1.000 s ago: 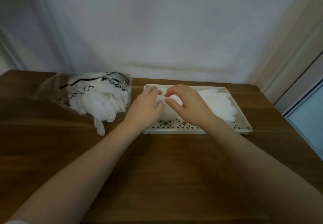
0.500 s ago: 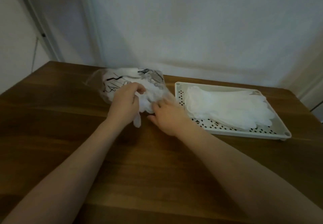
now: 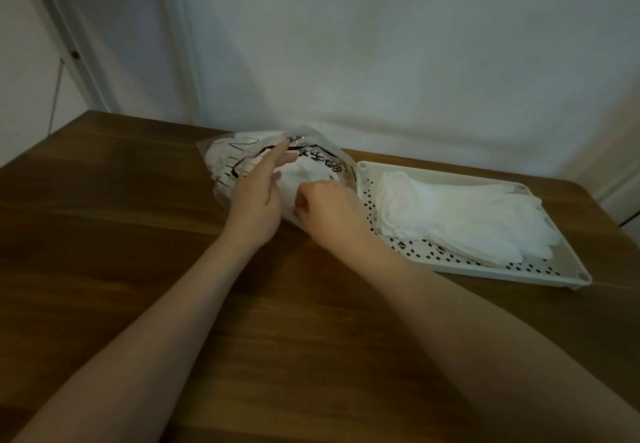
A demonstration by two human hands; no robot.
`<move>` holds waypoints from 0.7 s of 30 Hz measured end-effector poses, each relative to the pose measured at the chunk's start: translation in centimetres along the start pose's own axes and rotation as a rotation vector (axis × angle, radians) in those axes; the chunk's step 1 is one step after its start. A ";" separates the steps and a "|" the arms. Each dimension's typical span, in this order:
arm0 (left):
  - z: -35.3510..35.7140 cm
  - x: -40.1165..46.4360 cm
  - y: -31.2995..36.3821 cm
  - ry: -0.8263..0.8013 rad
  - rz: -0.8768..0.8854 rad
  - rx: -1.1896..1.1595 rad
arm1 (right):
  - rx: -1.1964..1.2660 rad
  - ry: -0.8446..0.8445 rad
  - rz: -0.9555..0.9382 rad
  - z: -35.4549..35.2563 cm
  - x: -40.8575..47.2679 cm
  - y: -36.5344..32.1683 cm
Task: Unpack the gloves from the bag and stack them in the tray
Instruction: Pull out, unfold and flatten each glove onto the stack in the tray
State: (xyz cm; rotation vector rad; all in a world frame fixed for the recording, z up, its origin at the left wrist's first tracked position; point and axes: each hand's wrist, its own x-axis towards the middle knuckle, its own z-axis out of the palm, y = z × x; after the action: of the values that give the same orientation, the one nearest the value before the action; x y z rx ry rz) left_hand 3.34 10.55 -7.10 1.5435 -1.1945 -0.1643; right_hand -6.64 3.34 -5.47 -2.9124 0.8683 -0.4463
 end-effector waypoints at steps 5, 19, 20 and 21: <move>-0.2 0.0 -0.2 -0.135 0.044 0.281 | 0.207 0.249 0.015 -2.3 -0.5 1.2; -0.5 0.1 2.3 -0.240 -0.181 0.010 | 1.241 0.032 0.705 -3.4 -1.5 4.2; -0.4 0.2 2.2 -0.220 -0.205 0.005 | 1.250 -0.007 0.691 -3.4 -1.5 4.1; -0.2 0.4 2.0 -0.185 -0.234 0.006 | 1.296 -0.053 0.675 -3.4 -1.7 4.2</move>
State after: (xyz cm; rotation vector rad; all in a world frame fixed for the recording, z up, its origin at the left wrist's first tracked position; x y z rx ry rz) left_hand 2.54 10.65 -5.26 1.6998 -1.1539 -0.4672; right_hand -11.18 0.79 -3.22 -1.3726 0.9483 -0.5510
